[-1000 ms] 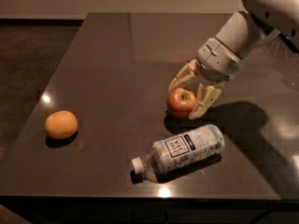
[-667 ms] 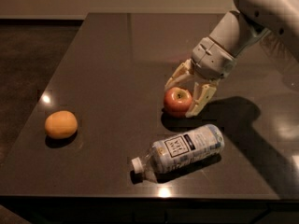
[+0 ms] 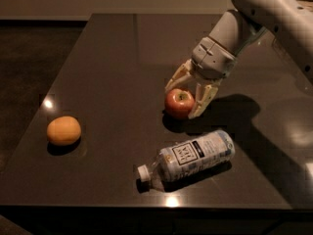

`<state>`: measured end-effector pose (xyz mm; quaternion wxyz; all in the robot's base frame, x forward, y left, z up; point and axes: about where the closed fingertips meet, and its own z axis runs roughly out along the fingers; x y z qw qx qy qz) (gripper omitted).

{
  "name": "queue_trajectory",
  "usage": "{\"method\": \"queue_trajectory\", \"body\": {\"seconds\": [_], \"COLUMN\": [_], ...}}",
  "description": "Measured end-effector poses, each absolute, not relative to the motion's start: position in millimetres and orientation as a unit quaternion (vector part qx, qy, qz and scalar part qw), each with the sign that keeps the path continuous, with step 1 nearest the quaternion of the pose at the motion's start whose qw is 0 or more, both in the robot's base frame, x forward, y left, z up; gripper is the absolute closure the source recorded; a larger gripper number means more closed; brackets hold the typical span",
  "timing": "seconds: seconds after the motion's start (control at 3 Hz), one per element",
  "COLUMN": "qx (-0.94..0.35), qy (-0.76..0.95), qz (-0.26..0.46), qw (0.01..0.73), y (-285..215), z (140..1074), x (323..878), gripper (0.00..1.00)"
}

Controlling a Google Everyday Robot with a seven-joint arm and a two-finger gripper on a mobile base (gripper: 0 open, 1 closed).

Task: Move apple near blue plastic bottle

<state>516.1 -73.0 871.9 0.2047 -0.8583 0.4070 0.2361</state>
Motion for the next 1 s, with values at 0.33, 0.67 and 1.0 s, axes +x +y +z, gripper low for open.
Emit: {"method": "queue_trajectory", "body": {"seconds": [0.33, 0.67, 1.0], "qx": [-0.865, -0.869, -0.869], "qy": [0.393, 0.383, 0.383], "qz": [0.233, 0.231, 0.231], "qw": [0.210, 0.211, 0.211], "y": [-68.5, -65.8, -65.8], "z": [872.4, 870.8, 870.8], "x": [524.8, 530.2, 530.2], "gripper": [0.12, 0.00, 0.00]}}
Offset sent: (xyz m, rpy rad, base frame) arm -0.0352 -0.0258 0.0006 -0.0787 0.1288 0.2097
